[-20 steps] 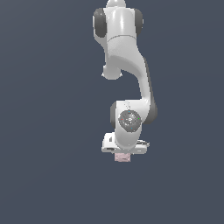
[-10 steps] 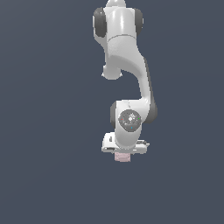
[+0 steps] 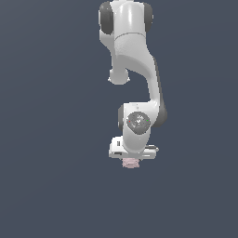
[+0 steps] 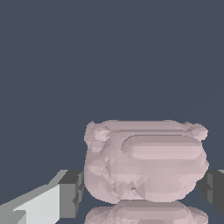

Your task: Pick up the object and move it to a goal position.

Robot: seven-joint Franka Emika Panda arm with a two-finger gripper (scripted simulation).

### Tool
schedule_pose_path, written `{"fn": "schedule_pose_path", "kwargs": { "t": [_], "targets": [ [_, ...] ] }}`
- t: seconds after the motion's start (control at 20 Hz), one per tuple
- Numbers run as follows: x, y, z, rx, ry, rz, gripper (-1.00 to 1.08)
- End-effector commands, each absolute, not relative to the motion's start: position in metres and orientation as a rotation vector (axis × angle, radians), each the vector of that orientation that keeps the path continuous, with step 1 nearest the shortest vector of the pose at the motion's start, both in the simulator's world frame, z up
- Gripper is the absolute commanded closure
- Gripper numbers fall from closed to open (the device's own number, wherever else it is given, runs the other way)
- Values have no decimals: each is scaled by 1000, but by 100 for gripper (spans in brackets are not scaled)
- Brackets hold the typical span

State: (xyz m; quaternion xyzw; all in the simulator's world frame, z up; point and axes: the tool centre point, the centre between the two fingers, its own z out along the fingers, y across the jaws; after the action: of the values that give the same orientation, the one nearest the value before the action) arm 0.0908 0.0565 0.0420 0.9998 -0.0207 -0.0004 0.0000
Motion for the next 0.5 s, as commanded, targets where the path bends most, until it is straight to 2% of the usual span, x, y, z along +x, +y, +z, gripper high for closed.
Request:
{"fn": "schedule_pose_path", "kwargs": {
  "t": [0.0, 0.45],
  "targets": [
    [83, 58, 44, 3141, -65, 0, 108],
    [40, 64, 52, 3141, -65, 0, 108]
  ]
}}
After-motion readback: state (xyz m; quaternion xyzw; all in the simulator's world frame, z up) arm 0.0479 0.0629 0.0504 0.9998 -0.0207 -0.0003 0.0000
